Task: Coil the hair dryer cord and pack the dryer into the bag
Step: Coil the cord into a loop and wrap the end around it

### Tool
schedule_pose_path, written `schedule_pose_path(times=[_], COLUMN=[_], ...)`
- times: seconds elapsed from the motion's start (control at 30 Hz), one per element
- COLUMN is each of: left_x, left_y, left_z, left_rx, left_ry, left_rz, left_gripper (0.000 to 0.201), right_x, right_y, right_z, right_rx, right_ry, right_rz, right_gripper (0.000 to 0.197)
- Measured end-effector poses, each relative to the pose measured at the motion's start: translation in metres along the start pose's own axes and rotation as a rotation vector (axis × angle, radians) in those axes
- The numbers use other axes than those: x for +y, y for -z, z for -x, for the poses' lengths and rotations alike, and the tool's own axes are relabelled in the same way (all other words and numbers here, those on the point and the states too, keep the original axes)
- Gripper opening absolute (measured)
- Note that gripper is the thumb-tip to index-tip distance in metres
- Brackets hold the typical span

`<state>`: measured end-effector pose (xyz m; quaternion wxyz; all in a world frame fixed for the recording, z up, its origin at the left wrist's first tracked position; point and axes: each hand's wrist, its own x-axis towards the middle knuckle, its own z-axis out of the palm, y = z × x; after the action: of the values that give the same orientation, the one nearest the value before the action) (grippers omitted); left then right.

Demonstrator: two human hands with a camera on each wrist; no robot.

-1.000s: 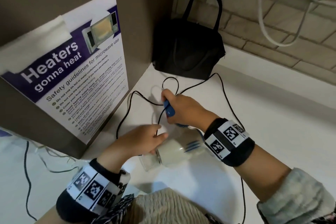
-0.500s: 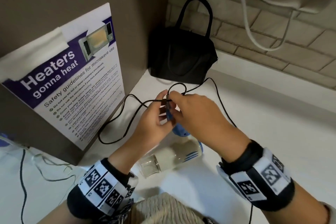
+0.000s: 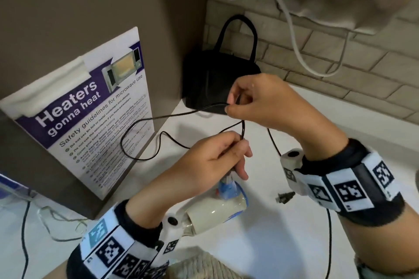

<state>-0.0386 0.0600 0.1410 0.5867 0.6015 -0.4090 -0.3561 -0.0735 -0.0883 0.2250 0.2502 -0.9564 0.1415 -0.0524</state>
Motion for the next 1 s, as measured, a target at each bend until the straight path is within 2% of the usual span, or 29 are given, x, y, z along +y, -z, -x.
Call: schedule_pose_path(times=[0.07,0.2,0.3,0.43,0.6,0.77,0.9,1.0], left_x=[0.0,0.002,0.007,0.007,0.004,0.006,0.009,0.007], left_y=[-0.003,-0.007,-0.003,0.007,0.018,0.022,0.021,0.019], left_z=[0.003,0.005,0.006,0.007,0.006,-0.003,-0.02,-0.033], left_rx=[0.029,0.101,0.103,0.089,-0.031,-0.1,-0.164,-0.179], left_ry=[-0.002,-0.019,-0.031,-0.002,0.053,-0.003,0.017,0.06], left_rz=[0.03,0.13,0.173,0.314,0.456,0.727,1.022,1.158], left_gripper=[0.021,0.02,0.018,0.031,0.038,0.037,0.021,0.035], right_x=[0.01,0.02,0.028,0.046,0.064,0.075,0.074,0.073], right_y=[-0.006,-0.022,-0.033,-0.049,-0.068,-0.074,-0.078,-0.086], right_z=[-0.002,0.0,0.005,0.011,0.02,0.025,0.025,0.025], right_rx=[-0.021,-0.192,-0.311,-0.2,-0.131,-0.053,-0.032,-0.03], right_ry=[0.01,0.255,0.185,0.087,0.036,0.015,0.032,0.026], right_rz=[-0.133,-0.329,-0.581,-0.866,-0.881,-0.889,-0.829,-0.738], right_gripper=[0.017,0.026,0.028,0.044,0.044,0.042,0.031,0.031])
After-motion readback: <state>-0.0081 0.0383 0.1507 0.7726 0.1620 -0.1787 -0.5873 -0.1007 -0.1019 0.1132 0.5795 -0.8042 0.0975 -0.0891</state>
